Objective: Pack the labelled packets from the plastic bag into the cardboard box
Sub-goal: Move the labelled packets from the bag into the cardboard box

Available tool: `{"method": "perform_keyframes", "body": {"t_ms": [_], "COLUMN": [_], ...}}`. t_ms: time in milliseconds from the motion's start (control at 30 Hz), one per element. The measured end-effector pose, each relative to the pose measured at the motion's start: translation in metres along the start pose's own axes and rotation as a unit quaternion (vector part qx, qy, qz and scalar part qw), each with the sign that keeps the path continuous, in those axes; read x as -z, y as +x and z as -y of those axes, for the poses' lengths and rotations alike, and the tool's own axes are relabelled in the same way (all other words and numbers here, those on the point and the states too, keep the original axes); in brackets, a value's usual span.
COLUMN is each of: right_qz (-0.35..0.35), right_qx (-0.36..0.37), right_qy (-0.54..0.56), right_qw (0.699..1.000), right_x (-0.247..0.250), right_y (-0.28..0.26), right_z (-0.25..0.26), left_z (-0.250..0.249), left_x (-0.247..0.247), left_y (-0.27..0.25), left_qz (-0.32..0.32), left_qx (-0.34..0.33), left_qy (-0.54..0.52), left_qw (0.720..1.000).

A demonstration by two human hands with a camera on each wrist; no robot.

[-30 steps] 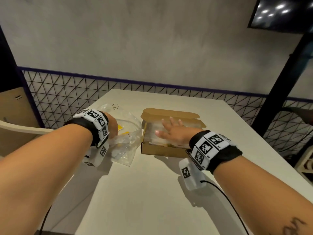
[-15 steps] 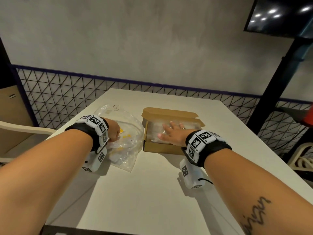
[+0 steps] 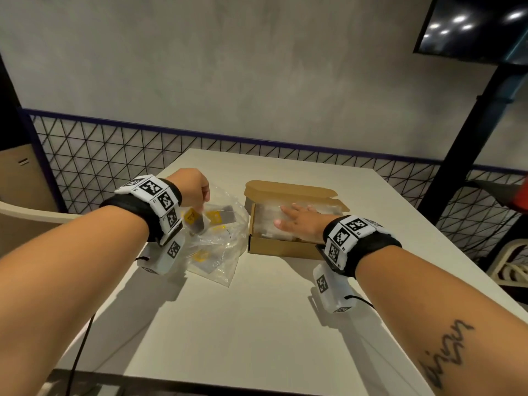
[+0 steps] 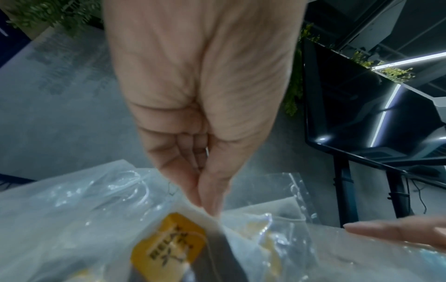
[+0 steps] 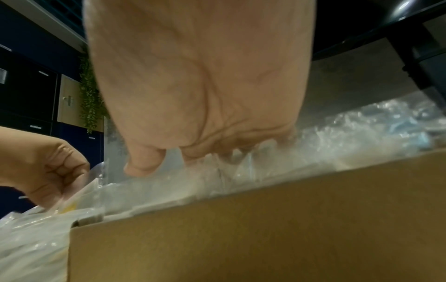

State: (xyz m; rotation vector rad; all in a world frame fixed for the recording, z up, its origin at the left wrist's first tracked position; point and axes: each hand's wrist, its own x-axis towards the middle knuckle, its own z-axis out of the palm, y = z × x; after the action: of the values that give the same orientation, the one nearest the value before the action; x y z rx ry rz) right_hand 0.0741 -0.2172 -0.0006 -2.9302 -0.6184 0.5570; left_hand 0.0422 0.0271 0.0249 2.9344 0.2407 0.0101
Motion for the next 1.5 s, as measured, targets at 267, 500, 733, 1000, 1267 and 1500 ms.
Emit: {"method": "perform_keyframes", "body": {"t_ms": [267, 500, 733, 1000, 1267, 1500], "right_qz": [-0.072, -0.190, -0.202, -0.248, -0.278, -0.321], "right_qx": [0.051, 0.099, 0.126, 0.149, 0.103, 0.103], "right_qy": [0.089, 0.149, 0.179, 0.186, 0.236, 0.355], "right_qw": [0.992, 0.965, 0.955, 0.939, 0.925, 0.872], "right_x": [0.008, 0.017, 0.019, 0.030, 0.032, 0.028], "right_y": [-0.004, -0.005, -0.007, -0.014, -0.019, -0.019], "right_z": [0.004, 0.025, 0.041, 0.052, 0.033, 0.012], "left_z": [-0.013, -0.033, -0.038, -0.067, -0.094, -0.104], "left_x": [0.011, 0.026, 0.036, 0.041, 0.034, 0.016], "left_y": [-0.006, -0.010, -0.015, -0.029, -0.026, -0.019], "left_qz": [-0.058, -0.145, -0.167, -0.140, -0.181, -0.152], "left_qx": [-0.032, -0.069, -0.067, -0.195, -0.205, -0.126], "left_qy": [0.003, 0.049, 0.072, -0.073, -0.185, -0.250], "left_qw": [0.998, 0.986, 0.981, 0.968, 0.944, 0.948]}}
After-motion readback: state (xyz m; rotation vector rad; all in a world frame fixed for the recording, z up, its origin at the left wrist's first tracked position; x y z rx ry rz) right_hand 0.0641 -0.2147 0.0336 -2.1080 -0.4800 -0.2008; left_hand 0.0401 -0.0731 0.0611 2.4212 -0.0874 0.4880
